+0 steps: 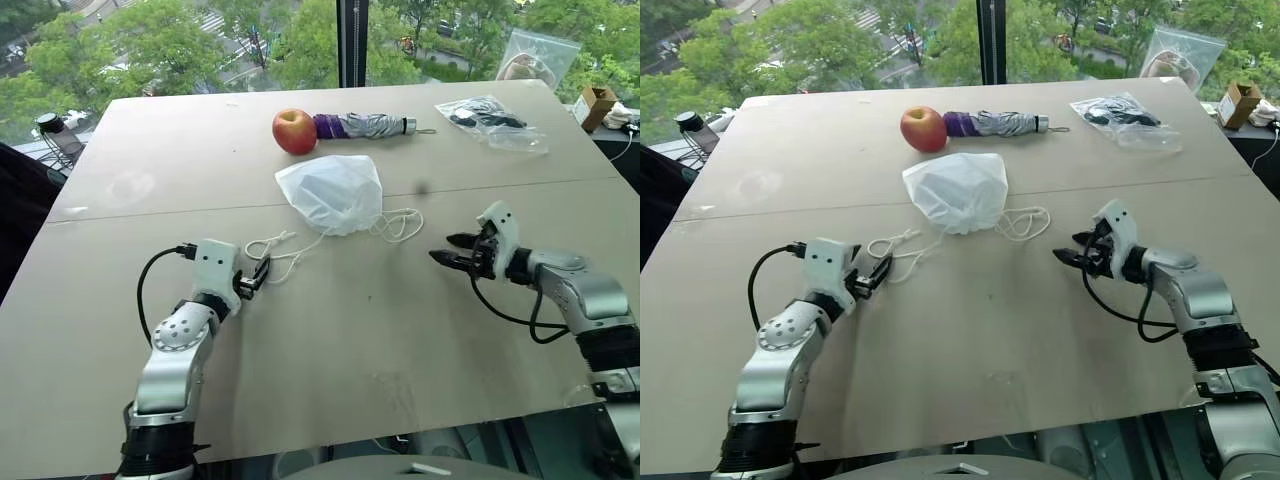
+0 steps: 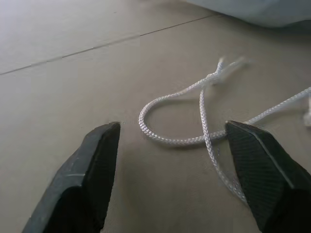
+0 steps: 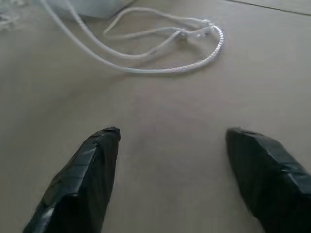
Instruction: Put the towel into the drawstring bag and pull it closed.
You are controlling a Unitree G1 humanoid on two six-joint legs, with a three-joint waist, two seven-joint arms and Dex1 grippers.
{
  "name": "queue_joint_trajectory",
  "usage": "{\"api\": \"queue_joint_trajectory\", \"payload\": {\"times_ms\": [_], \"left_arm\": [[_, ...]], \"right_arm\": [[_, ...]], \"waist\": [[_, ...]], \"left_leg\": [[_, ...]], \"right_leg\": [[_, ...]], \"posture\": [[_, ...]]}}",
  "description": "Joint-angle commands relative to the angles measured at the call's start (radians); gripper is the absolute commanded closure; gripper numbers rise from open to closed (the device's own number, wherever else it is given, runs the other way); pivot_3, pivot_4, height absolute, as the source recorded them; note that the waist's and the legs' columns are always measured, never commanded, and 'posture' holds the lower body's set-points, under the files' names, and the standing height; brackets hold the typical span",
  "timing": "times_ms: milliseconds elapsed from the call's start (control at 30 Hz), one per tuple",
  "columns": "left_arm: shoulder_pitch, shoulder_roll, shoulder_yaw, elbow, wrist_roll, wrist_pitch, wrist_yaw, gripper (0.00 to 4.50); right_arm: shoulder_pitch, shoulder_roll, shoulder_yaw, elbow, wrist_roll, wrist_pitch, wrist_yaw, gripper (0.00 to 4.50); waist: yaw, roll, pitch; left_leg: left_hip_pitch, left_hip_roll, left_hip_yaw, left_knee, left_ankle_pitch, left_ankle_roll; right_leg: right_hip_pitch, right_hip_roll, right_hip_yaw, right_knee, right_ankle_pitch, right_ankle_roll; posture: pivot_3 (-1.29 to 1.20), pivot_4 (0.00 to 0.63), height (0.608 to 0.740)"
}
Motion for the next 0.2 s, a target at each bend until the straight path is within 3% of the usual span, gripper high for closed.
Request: {"api": "queue_joint_trajectory", "payload": {"times_ms": [33, 200], "left_arm": [[0.111, 0.065, 0.018, -0.113, -0.088, 0.020, -0.132, 0.87], [0.238, 0.127, -0.004, -0.176, -0.120, -0.006, -0.223, 0.87]], "right_arm": [[0.037, -0.037, -0.027, 0.036, -0.042, -0.164, 0.099, 0.78], [0.058, 0.002, -0.075, 0.087, -0.021, -0.290, 0.156, 0.78]], "waist": [[-0.001, 0.000, 0.000], [0.001, 0.000, 0.000]], "left_leg": [[0.000, 0.000, 0.001, 0.001, 0.000, 0.000], [0.002, 0.001, 0.002, 0.002, 0.000, 0.000]], "right_leg": [[0.000, 0.000, 0.001, 0.000, -0.001, -0.002], [0.001, -0.001, 0.003, 0.000, -0.001, -0.002]], "posture": [[0.00, 0.150, 0.740], [0.00, 0.150, 0.740]]}}
